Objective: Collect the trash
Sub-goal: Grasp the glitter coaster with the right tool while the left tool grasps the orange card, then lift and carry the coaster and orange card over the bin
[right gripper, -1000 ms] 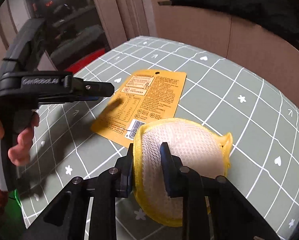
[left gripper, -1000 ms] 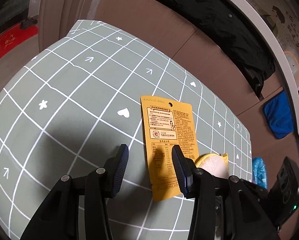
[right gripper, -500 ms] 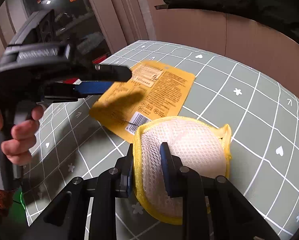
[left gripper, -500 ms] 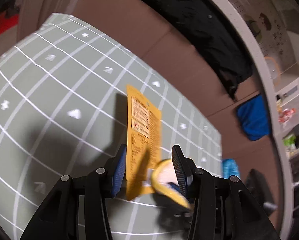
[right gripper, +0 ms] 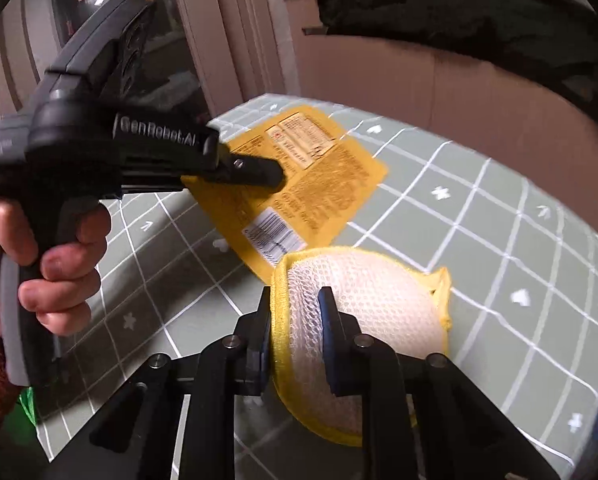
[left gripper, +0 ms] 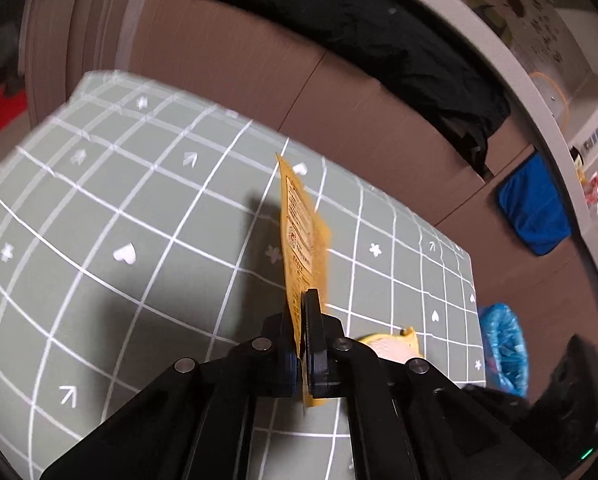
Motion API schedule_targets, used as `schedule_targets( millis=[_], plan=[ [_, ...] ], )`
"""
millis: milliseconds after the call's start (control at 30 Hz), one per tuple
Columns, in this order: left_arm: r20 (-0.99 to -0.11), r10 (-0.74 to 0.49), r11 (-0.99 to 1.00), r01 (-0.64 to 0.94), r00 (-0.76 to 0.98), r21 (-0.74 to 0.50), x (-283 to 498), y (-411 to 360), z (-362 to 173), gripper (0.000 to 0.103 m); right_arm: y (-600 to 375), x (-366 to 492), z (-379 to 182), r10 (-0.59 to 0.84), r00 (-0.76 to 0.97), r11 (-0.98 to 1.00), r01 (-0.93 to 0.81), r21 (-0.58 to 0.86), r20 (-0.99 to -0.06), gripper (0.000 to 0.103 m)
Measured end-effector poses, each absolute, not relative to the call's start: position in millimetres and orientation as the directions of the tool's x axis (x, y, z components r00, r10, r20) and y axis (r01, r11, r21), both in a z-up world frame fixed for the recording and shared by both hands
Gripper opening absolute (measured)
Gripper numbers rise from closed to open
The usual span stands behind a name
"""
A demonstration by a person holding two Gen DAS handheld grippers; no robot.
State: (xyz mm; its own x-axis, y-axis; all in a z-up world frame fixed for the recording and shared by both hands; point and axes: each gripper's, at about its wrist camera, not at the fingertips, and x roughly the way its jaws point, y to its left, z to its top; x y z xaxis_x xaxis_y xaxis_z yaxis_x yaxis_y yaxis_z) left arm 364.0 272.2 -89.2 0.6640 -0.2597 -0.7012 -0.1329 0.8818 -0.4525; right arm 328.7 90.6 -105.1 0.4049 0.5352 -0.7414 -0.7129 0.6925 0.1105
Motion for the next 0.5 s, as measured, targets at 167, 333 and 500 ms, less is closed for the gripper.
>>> schedule_targets(
  millis=[167, 333, 500],
  plan=[
    [-0.673, -0.175, 0.911, -0.141, 0.718, -0.388, 335.9, 256.8, -63.7, 0.002, 33.5, 328.2, -63.5, 0.633, 0.428, 0.715, -0.644, 0.274, -0.646, 0.014],
    [-0.652, -0.142, 0.931, -0.123, 0.744, -0.343, 308.7, 227.1, -56.2, 0.002, -28.3, 331.5, -50.8, 0.593, 0.500, 0.785, -0.532, 0.317, -0.631, 0.013],
    [-0.660, -0.122, 0.948, -0.109, 0.741, -0.298, 295.6, 199.8, -60.6, 0.002, -54.3, 327.6, -60.1, 0.517, 0.532, 0.832, -0.495, 0.249, -0.670, 0.018]
  ],
)
